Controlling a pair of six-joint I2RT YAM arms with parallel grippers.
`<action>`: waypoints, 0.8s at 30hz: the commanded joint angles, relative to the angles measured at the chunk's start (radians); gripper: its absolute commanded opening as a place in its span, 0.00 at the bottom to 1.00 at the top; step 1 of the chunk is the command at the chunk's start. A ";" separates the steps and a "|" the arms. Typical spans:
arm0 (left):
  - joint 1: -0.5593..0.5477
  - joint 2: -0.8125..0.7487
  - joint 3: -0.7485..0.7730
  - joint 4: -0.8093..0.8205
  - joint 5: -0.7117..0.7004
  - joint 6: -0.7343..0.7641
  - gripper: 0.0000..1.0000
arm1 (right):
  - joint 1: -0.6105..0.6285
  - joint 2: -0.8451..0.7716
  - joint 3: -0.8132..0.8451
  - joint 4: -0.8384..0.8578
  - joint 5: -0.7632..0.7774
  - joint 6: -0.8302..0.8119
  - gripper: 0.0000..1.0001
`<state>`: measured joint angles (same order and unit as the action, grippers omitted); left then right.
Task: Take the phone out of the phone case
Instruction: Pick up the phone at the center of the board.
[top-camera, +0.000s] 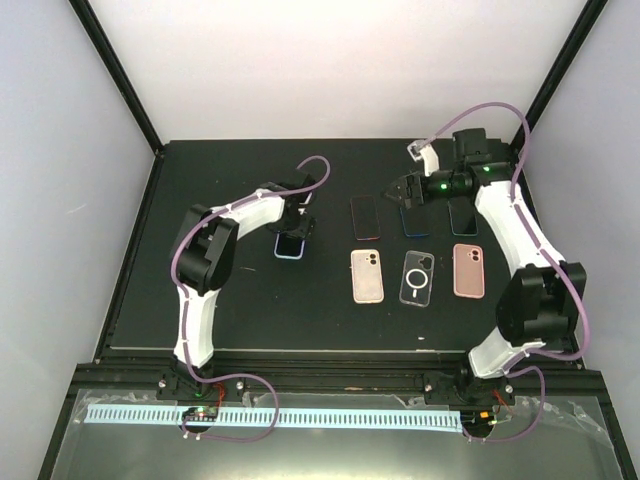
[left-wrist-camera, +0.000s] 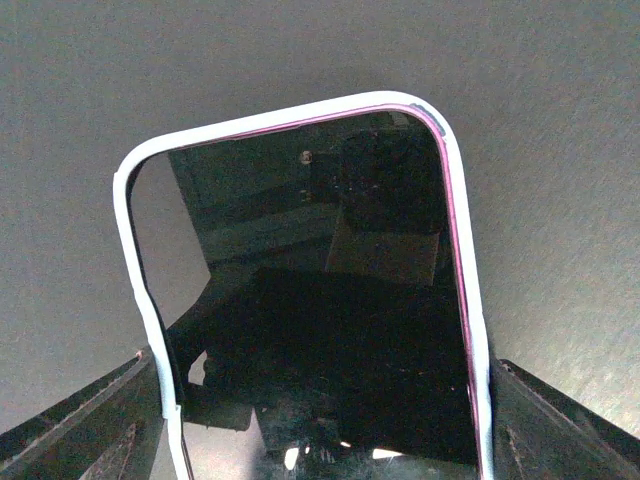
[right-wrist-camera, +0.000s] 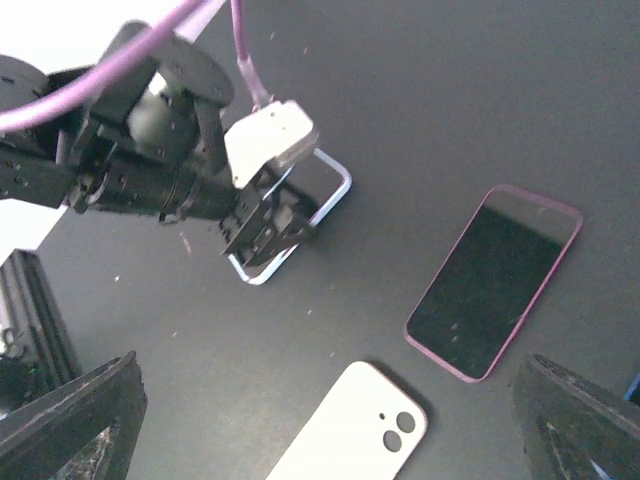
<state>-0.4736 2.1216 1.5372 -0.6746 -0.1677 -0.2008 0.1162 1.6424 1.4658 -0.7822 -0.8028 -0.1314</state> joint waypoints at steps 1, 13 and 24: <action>0.015 -0.042 -0.059 -0.128 0.015 0.015 0.84 | -0.006 -0.089 0.001 0.130 0.104 0.013 1.00; 0.023 0.006 -0.081 -0.110 -0.003 -0.051 0.82 | -0.007 -0.167 0.045 0.224 0.064 0.141 1.00; 0.030 -0.215 -0.144 0.023 -0.007 -0.074 0.65 | -0.006 -0.110 0.003 0.289 0.007 0.365 1.00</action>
<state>-0.4603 2.0186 1.4277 -0.6842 -0.1547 -0.2584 0.1150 1.4918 1.4860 -0.5507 -0.7517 0.0940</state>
